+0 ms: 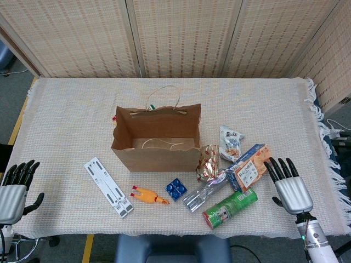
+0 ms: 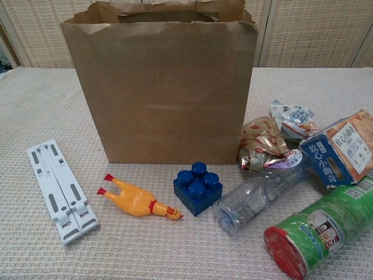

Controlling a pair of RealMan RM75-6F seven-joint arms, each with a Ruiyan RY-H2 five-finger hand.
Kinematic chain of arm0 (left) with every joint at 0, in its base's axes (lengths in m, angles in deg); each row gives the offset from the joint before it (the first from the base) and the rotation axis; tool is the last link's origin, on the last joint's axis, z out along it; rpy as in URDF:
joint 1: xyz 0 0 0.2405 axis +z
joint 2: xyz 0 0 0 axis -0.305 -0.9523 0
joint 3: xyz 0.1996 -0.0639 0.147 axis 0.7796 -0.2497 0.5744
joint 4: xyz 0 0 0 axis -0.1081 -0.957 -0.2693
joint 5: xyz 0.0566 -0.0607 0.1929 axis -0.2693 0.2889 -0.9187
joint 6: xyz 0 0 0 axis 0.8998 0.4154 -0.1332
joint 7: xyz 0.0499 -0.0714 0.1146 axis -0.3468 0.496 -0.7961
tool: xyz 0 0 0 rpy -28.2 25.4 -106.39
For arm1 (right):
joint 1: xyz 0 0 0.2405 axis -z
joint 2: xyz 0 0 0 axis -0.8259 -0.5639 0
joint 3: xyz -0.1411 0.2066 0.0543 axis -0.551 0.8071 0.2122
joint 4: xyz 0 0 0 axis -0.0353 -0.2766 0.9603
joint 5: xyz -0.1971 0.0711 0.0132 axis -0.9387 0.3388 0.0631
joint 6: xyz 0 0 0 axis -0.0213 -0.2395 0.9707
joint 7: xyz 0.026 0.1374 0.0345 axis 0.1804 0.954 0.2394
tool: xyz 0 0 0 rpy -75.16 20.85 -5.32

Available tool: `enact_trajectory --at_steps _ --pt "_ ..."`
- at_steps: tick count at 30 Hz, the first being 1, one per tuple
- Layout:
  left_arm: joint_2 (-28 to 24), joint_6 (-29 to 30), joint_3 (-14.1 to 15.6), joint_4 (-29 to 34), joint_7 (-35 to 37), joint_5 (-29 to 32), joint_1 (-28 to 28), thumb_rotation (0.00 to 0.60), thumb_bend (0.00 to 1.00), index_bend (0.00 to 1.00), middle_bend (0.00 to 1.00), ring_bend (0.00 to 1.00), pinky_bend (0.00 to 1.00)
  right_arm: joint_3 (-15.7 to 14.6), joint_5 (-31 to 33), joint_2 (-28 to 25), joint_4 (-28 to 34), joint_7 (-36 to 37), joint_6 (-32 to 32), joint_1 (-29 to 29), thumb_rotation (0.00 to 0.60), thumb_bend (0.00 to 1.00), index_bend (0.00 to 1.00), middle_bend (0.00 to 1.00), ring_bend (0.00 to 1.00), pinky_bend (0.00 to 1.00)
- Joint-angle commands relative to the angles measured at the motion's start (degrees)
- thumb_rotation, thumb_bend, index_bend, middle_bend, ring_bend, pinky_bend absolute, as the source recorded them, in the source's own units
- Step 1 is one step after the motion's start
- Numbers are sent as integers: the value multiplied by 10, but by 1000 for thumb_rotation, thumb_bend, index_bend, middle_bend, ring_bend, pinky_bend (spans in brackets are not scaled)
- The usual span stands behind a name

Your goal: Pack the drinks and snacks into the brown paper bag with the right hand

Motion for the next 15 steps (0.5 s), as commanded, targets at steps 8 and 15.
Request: enact_trajectory --at_steps 8,15 --pt "0 1 0 0 0 0 0 600 355 29 0 0 0 -4 -7 -5 2 12 4 -2 600 22 0 0 0 0" --pt "-1 -4 -1 1 -1 3 -2 600 355 29 0 0 0 -38 -111 -30 -7 105 15 -29 600 22 0 0 0 9"
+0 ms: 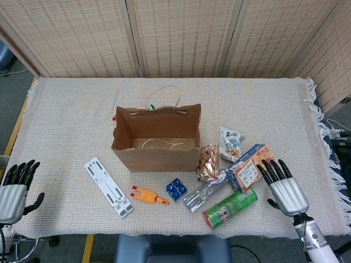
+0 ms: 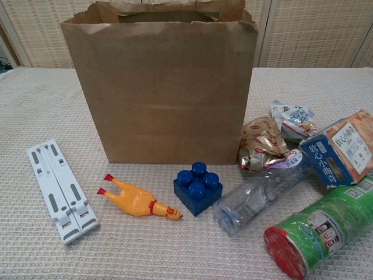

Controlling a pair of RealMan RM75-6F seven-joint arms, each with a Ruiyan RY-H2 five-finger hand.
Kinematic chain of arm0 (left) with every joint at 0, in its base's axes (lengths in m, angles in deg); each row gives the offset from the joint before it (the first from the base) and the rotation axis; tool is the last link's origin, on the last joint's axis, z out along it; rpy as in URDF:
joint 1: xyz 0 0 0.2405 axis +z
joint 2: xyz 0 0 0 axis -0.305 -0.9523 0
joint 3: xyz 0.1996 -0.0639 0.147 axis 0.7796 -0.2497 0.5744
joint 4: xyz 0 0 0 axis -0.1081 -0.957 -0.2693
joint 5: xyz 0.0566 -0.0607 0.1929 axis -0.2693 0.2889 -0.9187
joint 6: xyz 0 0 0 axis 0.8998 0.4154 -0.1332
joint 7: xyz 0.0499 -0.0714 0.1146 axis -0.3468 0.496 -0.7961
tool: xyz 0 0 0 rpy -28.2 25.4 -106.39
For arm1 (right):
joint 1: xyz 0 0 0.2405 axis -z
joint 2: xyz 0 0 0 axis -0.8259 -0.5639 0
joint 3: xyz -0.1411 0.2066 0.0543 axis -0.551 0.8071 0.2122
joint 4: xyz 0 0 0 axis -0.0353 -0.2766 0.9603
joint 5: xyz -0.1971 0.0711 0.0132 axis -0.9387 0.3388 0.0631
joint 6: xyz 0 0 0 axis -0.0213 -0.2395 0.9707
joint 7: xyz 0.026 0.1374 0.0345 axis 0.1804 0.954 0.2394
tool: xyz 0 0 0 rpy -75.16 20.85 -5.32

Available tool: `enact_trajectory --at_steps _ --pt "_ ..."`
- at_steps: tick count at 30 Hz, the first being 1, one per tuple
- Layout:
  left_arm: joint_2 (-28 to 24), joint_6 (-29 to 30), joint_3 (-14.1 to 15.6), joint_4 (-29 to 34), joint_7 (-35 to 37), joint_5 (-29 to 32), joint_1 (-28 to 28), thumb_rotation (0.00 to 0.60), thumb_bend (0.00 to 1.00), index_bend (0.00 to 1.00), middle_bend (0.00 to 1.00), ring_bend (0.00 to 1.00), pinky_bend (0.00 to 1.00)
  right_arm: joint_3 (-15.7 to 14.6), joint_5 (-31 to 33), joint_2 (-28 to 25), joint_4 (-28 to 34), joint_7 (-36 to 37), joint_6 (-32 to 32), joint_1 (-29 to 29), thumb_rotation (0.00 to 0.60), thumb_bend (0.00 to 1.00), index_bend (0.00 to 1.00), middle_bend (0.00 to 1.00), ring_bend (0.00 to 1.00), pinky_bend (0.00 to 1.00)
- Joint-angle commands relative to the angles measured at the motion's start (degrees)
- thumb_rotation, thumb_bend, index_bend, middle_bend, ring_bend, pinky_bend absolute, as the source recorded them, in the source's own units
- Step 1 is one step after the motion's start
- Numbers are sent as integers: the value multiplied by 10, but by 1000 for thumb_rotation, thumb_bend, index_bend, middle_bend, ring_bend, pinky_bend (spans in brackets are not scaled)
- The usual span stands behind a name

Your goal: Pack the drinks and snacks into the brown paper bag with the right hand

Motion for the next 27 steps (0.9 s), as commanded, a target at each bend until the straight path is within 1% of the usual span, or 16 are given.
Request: enact_trajectory --at_steps 1,3,6,8,11,15,18,27 --pt "0 -1 0 1 0 1 0 600 355 29 0 0 0 -28 -84 -17 -11 69 -2 -20 600 22 0 0 0 33" --pt "-1 -1 0 1 -1 1 0 600 355 29 0 0 0 -38 -119 -17 -21 90 -14 -25 600 22 0 26 10 105" --pt "-1 -1 0 2 -2 2 0 600 356 29 0 0 0 -48 -158 -12 -38 107 -27 -30 600 22 51 123 90 203" --pt "0 0 0 2 -2 2 0 600 356 29 0 0 0 -54 -165 -11 -41 110 -23 -32 600 22 103 162 131 242" --pt "0 1 0 2 -3 1 0 600 355 29 0 0 0 -61 -168 -10 -37 112 -12 -34 600 22 140 205 180 287" --pt "0 2 0 2 -4 1 1 600 356 29 0 0 0 -69 -165 -10 -26 109 11 -39 600 22 154 225 202 312" --pt "1 2 0 2 -5 1 1 600 356 29 0 0 0 -69 -161 -7 -20 96 30 -44 600 22 160 230 207 317" --pt "1 2 0 2 -4 1 1 600 356 29 0 0 0 -57 -129 14 4 61 100 -71 600 22 170 232 207 317"
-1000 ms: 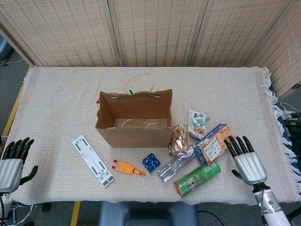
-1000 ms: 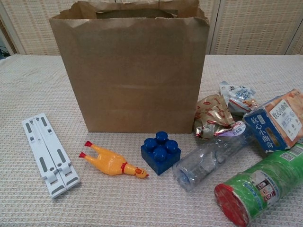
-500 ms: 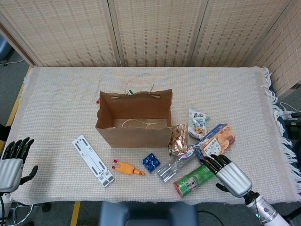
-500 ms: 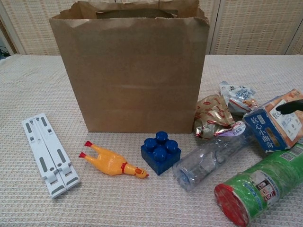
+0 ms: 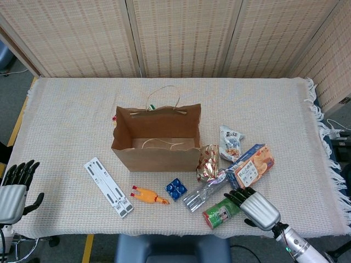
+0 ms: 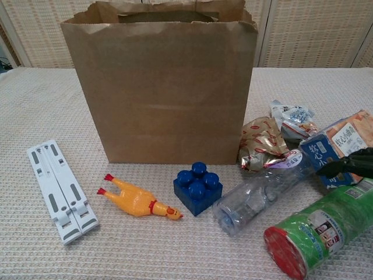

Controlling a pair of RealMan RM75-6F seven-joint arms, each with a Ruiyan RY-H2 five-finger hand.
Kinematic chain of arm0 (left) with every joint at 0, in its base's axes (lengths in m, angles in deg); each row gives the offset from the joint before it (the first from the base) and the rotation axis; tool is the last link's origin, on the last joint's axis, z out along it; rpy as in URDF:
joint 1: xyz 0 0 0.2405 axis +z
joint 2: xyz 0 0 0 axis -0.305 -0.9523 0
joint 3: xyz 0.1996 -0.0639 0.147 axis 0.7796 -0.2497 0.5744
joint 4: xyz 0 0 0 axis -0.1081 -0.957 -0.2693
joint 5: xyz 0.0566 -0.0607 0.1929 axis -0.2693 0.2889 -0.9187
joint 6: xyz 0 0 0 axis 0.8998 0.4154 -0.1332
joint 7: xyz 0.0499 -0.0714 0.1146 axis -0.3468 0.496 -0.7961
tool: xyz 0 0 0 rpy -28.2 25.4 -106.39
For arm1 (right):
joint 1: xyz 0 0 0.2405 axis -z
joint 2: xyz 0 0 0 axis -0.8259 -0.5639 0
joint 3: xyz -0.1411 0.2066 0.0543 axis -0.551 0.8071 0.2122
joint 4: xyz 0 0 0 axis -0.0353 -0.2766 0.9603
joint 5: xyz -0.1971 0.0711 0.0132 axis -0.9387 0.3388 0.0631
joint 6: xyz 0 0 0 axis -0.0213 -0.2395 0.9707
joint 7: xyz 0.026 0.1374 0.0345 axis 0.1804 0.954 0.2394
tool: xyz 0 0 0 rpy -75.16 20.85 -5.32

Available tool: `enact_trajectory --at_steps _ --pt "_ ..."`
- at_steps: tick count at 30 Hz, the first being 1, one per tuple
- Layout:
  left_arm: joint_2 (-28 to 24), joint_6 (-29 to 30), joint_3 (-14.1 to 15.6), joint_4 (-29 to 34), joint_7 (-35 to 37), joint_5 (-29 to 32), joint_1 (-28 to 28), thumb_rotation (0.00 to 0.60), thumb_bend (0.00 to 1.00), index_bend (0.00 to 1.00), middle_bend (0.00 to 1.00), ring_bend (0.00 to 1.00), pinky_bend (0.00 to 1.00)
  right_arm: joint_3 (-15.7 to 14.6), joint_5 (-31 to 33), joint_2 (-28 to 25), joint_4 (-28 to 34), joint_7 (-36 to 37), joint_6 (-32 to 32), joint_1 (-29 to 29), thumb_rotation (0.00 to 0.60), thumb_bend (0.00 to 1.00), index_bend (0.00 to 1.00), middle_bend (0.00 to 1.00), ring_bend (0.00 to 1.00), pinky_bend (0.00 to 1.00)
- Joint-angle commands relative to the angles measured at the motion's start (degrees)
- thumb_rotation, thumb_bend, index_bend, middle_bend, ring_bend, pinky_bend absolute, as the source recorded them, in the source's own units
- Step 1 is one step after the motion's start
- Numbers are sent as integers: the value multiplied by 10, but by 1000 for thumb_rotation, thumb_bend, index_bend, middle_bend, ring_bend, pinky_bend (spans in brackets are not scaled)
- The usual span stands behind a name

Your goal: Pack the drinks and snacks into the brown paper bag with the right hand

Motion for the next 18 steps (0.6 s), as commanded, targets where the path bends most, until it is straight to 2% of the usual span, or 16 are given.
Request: enact_trajectory --at_steps 1,12,18 --pt "0 0 0 0 0 0 0 600 356 29 0 0 0 5 14 10 10 -18 24 -11 600 22 174 234 208 317" --pt "-1 -1 0 0 2 0 -1 600 355 29 0 0 0 17 66 41 23 -84 100 -36 600 22 194 251 222 317" --pt "-1 -1 0 0 2 0 -1 600 356 29 0 0 0 21 92 63 18 -121 126 -45 600 22 228 297 267 326"
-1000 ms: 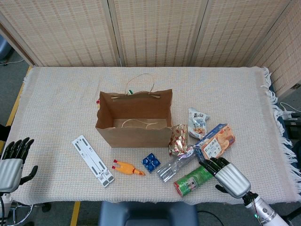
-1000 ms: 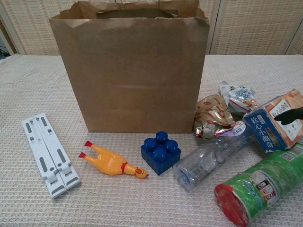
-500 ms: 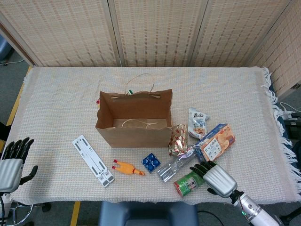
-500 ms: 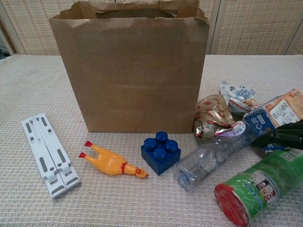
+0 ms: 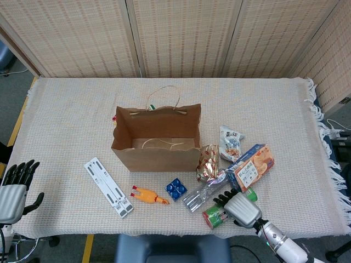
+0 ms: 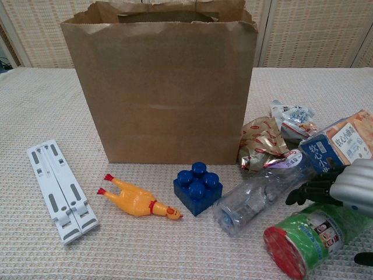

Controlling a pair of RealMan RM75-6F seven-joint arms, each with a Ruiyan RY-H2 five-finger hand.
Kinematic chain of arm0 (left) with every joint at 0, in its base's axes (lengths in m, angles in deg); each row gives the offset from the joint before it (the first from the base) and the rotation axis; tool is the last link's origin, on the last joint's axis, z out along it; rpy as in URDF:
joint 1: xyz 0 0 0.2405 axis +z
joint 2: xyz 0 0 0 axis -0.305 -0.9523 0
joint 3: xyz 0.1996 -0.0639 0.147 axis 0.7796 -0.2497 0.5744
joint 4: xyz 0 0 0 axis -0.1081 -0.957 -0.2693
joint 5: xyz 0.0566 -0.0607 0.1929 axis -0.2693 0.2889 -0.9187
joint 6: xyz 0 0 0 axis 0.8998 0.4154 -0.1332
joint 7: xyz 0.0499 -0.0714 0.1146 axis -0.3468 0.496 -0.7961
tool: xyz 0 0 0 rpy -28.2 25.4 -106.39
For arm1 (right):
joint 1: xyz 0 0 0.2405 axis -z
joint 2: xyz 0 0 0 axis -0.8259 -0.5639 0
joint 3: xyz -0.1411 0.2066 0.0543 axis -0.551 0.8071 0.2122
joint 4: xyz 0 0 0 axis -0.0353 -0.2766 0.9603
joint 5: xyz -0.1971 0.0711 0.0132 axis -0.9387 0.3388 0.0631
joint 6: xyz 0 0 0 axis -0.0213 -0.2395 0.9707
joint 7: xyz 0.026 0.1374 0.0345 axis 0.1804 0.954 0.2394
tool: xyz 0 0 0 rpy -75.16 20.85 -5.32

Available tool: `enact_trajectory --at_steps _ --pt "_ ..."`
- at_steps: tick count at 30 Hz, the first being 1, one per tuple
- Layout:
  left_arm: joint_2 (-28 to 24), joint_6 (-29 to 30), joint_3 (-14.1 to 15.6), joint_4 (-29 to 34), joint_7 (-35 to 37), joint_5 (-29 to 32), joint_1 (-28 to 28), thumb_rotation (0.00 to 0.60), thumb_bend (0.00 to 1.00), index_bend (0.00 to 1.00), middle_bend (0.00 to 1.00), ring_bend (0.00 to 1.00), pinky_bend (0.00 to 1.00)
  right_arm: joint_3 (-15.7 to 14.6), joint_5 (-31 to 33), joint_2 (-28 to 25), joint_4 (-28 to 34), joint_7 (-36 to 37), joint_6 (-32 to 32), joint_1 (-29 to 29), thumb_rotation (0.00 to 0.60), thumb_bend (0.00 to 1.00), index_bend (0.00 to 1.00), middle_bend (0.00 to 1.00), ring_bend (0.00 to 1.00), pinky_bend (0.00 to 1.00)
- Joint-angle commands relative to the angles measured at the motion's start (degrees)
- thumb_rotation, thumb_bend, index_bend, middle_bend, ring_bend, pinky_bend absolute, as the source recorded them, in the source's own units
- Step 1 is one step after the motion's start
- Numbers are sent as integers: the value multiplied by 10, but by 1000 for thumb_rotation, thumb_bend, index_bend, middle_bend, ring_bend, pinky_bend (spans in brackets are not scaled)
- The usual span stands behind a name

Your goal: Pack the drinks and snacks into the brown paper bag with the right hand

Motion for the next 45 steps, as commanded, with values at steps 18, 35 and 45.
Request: enact_trajectory --at_steps 18,35,45 --pt "0 0 0 0 0 0 0 600 356 29 0 0 0 44 -7 -7 50 57 -100 -1 600 265 634 586 610 617" --pt "-1 -3 0 0 1 1 -1 600 357 29 0 0 0 256 105 -93 244 19 -170 -77 600 265 622 586 608 617" --pt "-1 -9 -3 1 0 6 -5 600 356 29 0 0 0 391 323 5 181 -116 -124 -261 600 264 600 586 595 614"
